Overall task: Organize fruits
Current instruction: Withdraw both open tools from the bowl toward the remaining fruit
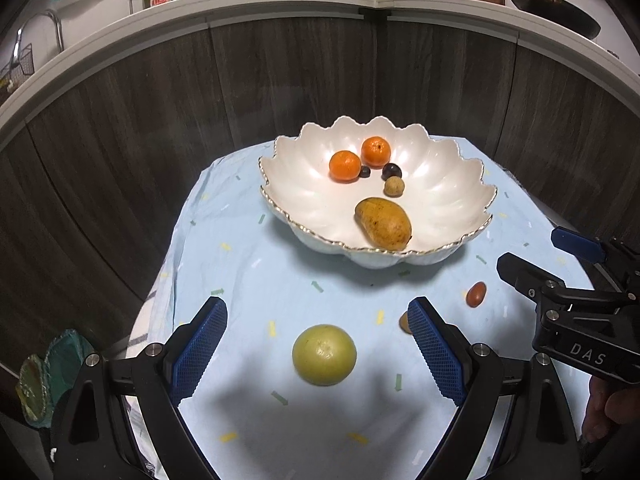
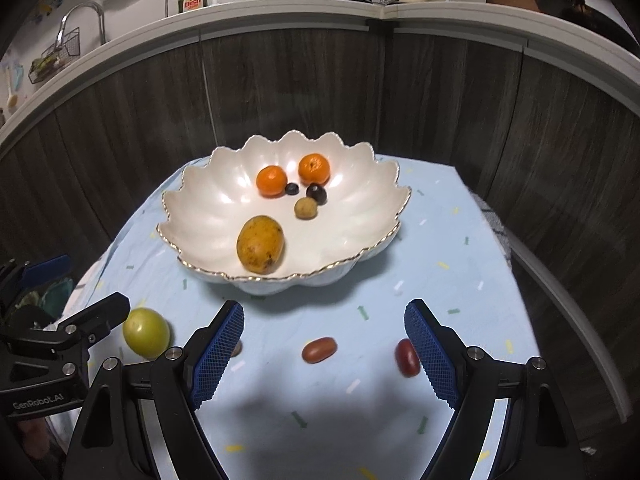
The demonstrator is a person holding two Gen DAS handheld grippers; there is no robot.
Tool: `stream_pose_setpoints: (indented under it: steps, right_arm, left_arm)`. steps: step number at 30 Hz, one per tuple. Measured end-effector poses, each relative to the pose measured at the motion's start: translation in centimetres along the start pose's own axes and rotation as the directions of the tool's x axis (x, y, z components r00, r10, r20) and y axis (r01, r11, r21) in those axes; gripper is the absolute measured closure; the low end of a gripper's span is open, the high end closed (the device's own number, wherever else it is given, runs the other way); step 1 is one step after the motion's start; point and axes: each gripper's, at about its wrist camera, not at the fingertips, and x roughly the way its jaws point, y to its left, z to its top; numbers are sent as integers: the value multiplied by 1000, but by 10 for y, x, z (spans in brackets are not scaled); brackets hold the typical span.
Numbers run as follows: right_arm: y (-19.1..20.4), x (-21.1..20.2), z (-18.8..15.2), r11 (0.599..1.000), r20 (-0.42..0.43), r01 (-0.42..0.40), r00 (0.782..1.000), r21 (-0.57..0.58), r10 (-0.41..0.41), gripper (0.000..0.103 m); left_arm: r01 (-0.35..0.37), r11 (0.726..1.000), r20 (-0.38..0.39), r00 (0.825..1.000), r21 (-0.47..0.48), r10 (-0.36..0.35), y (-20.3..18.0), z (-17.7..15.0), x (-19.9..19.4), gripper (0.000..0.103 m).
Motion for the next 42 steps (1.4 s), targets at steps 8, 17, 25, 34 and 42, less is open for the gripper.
stream_pose_setpoints:
  steps: [8,17,25,34,42]
  right_arm:
    - [4,14,-12,1000,0,-23,1000,5,23,20]
    - [4,29,-21,1000,-17,-11,1000,3,11,20]
    - [10,41,-26,999,-44,9,999,-33,-10,20]
    - [8,54,-34,999,-72,21,997,-30,-23,22]
    - [4,64,-37,1000,-100,8,995,-13,-9,38]
  left_arm:
    - [-2,1000,-10,1000,-5,2,2,-14,13,11]
    - [-5,1000,-20,1000,-2,5,1,-25,26,11]
    - [-13,1000,-18,1000,-16,12,5,-29,37,11]
    - [-15,1000,-34,999,-20,15,3,-34,49,11]
    - [-12,1000,-45,999,-15,11,-1,-39,57,11]
